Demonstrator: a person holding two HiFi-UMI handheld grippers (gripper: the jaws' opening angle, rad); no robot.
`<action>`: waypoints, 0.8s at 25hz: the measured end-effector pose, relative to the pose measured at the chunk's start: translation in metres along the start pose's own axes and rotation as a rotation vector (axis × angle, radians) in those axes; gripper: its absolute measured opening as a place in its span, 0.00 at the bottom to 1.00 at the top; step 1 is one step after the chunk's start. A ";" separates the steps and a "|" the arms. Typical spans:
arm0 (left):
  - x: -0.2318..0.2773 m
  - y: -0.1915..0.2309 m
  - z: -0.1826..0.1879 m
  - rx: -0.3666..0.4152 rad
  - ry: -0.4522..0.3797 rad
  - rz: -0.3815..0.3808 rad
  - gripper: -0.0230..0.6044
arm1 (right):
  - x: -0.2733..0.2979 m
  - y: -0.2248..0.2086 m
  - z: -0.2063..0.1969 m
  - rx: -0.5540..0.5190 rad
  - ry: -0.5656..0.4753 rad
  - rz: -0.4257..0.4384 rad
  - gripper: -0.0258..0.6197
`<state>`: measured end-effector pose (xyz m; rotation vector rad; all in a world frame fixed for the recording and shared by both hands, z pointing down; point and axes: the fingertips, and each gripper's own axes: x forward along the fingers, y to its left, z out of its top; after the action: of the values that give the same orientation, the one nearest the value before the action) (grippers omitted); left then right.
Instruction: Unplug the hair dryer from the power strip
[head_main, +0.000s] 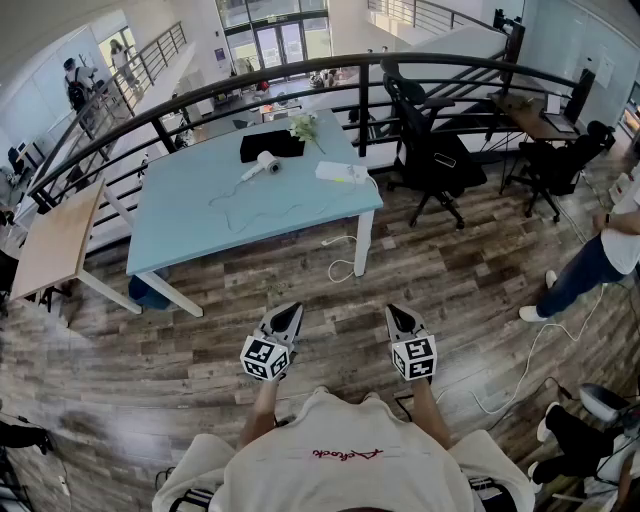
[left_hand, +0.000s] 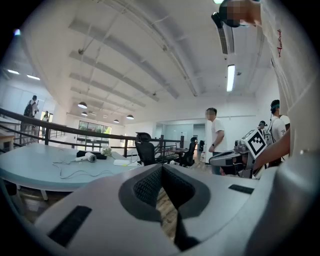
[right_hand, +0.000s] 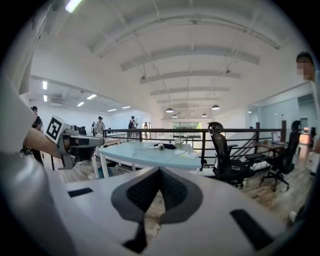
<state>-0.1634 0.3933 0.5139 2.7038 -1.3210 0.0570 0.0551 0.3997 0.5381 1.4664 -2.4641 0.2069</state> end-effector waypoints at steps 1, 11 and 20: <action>0.000 -0.001 0.001 0.000 0.000 0.000 0.05 | 0.000 -0.001 0.001 0.002 -0.001 -0.001 0.07; -0.001 -0.006 0.000 0.003 0.002 0.004 0.05 | -0.002 0.001 -0.004 -0.001 0.005 0.013 0.07; 0.013 -0.027 0.003 0.001 -0.005 0.015 0.05 | -0.015 -0.022 -0.001 -0.011 -0.010 0.029 0.07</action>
<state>-0.1343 0.3991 0.5097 2.6970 -1.3426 0.0529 0.0809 0.4021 0.5343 1.4309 -2.4919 0.1925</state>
